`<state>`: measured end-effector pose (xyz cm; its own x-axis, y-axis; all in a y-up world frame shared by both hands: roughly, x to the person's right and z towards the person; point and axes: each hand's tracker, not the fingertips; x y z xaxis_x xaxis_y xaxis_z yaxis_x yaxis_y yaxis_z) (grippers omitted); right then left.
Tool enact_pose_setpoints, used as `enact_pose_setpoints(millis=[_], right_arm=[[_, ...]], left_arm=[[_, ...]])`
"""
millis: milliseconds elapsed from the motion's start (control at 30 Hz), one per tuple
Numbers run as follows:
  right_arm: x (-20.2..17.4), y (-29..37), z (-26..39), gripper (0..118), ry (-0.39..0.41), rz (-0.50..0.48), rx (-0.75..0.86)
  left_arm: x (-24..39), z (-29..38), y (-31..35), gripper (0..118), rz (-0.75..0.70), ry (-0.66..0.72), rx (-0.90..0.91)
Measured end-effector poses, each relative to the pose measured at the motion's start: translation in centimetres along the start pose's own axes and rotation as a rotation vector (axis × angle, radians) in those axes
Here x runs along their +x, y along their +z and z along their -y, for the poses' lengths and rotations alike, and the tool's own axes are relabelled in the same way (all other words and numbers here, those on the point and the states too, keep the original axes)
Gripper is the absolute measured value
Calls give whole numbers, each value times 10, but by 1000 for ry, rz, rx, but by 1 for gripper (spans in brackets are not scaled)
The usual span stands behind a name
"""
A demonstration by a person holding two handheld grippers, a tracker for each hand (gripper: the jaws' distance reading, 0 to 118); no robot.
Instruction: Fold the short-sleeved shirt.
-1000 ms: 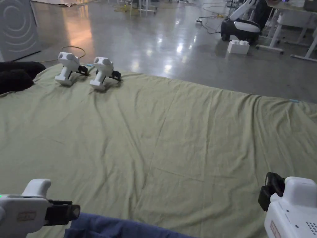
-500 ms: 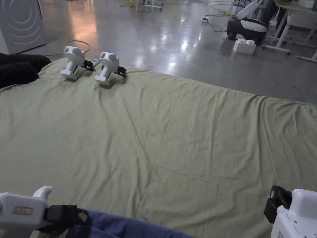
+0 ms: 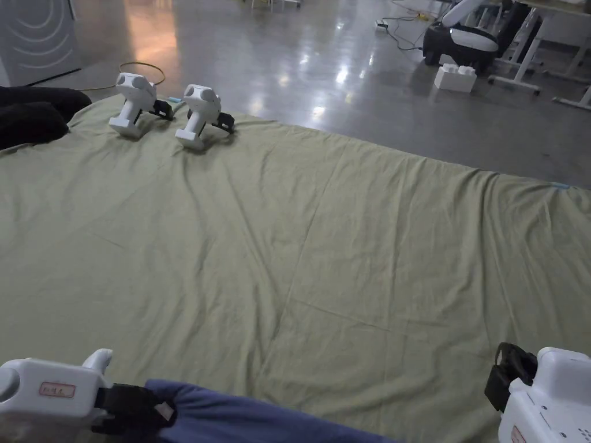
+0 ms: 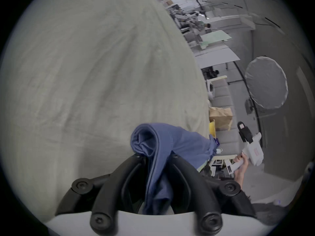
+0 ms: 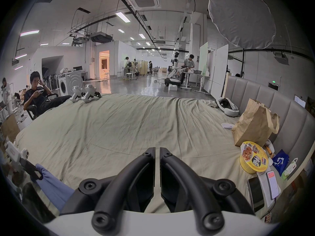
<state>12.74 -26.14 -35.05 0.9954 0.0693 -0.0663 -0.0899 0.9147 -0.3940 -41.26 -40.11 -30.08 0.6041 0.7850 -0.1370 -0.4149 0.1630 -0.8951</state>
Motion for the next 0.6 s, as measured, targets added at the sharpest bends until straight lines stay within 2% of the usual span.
enact_pose_setpoints(millis=[33, 67, 200, 400, 600], right_arm=[[0, 0, 0, 7, 2, -2, -2], [0, 0, 1, 7, 3, -1, -3], [1, 1, 2, 7, 4, 1, -5], [5, 1, -1, 7, 3, 2, 0], [8, 1, -4, 7, 2, 2, 7]], left_arm=[[-2, 1, 0, 22, 57, 43, 12], [-1, 3, 1, 20, 56, 24, 26], [-6, -1, -2, 16, -6, -36, 44], [35, -2, 23, 15, -10, -56, 90], [70, -19, 65, 15, -124, -147, 134]])
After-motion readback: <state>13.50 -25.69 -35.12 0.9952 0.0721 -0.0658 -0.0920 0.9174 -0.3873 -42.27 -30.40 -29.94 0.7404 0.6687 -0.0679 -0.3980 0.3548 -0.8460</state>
